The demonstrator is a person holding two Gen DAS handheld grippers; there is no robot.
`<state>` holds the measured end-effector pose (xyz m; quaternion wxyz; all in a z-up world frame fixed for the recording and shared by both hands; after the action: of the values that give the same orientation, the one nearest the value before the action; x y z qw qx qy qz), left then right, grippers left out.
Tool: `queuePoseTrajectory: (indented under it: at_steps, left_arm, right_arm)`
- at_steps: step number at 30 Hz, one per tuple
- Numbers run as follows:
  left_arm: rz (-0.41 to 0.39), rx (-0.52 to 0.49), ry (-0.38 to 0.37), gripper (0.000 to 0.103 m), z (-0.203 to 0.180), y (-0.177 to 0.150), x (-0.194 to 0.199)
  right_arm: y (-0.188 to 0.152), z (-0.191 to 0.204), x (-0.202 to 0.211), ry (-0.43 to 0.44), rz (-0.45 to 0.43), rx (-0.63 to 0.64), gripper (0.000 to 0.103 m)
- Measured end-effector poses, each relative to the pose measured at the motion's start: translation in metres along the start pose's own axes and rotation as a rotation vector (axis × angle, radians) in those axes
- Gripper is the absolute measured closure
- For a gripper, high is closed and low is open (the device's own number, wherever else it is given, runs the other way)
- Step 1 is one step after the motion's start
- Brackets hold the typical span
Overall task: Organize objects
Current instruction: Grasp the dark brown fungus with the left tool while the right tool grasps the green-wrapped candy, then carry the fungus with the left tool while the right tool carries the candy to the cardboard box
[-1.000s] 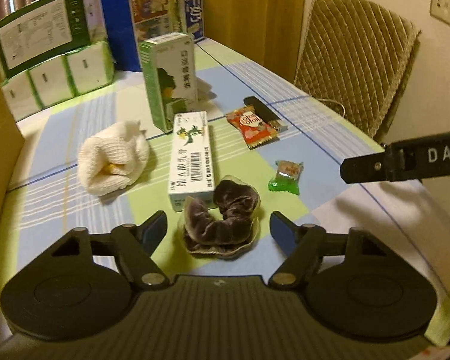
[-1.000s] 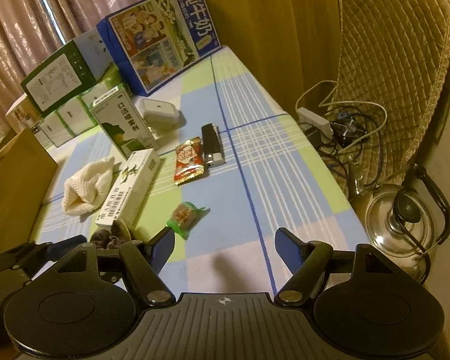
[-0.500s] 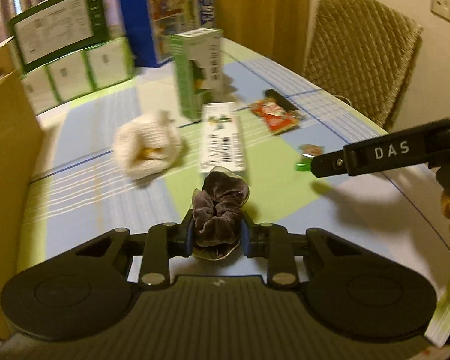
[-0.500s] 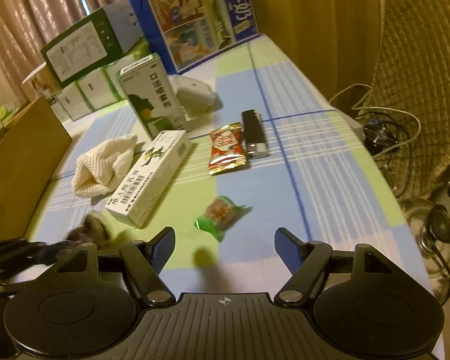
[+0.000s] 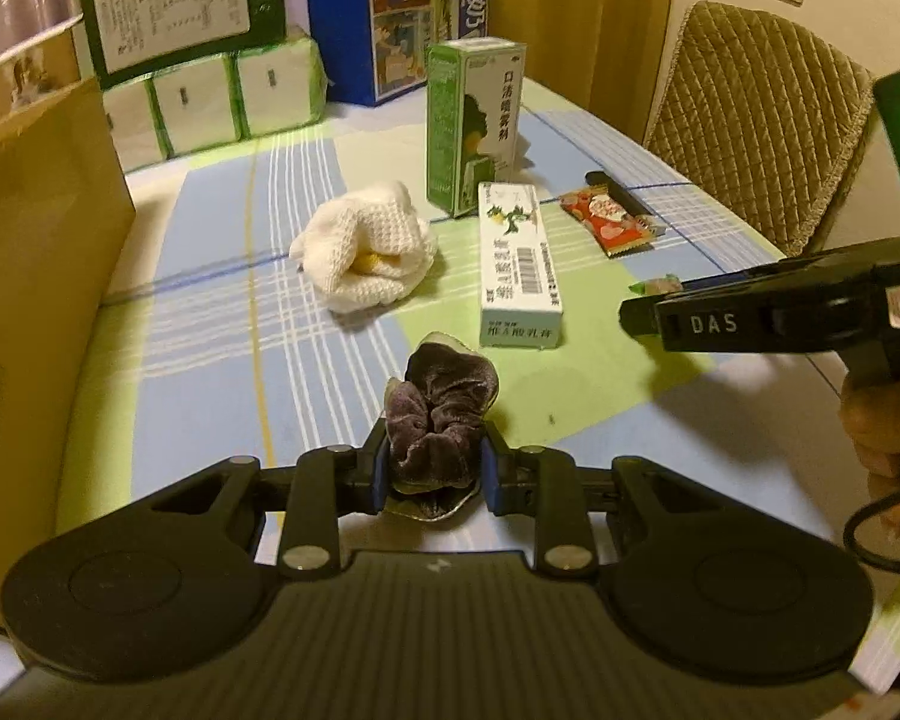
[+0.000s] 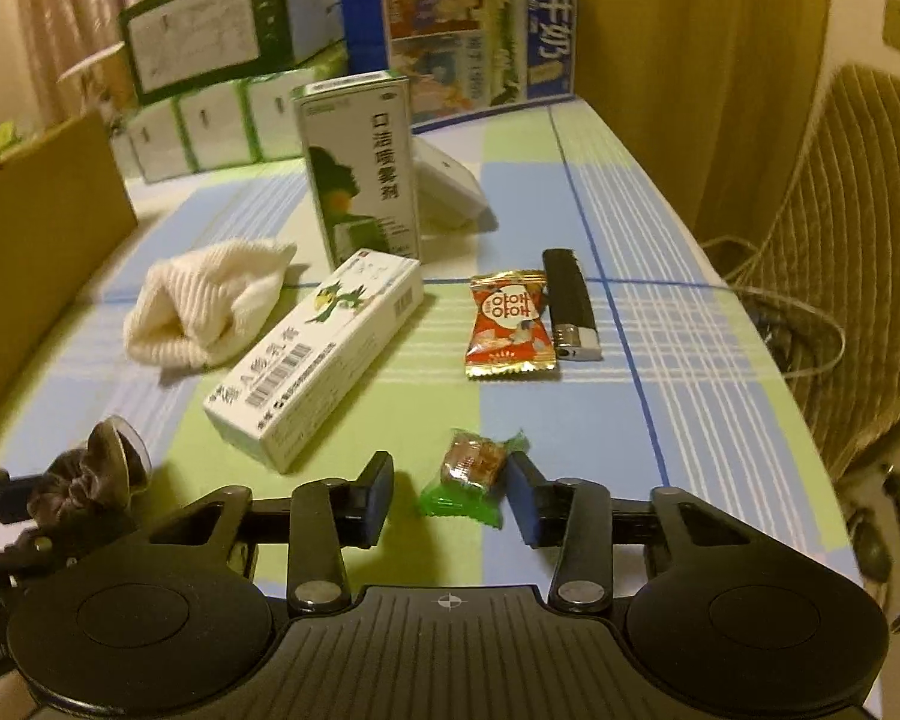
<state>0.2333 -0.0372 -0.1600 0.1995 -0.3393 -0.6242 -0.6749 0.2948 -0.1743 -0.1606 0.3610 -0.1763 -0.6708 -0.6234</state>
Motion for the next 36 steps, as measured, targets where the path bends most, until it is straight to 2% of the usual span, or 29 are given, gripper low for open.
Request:
queuePoseTrajectory:
  at_steps: [2,8,16,25,36]
  left_arm:
    - [-0.001,0.004,0.0,0.079,0.0,-0.001,-0.001]
    - [0.005,0.014,-0.009,0.079,0.0,0.001,0.001]
    - [0.025,0.025,-0.02,0.079,-0.002,-0.012,0.028]
    - [-0.001,0.064,-0.005,0.079,0.001,-0.019,0.091]
    - [-0.059,0.077,0.019,0.079,0.009,-0.012,0.16]
  right_arm:
    - [0.001,-0.001,-0.002,-0.008,-0.003,0.005,0.08]
    - [-0.001,0.002,0.002,-0.011,-0.003,0.003,0.084]
    - [-0.022,0.019,0.053,0.041,-0.009,-0.074,0.085]
    - [-0.044,0.045,0.117,0.1,-0.007,-0.127,0.085]
    - [-0.035,0.074,0.177,0.137,-0.076,-0.096,0.085]
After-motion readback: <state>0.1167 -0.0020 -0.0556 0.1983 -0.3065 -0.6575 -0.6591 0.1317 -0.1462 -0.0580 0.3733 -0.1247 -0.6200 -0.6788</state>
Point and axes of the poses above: each gripper's, at about its wrist camera, not at the fingertips, and x roughly against the way its jaws point, z to its left, y to its top, the point moved 5 cm from there along -x, roughly the way its jaws point, and after that the axes turned 2 degrees about -z, right-handed, at the moved point
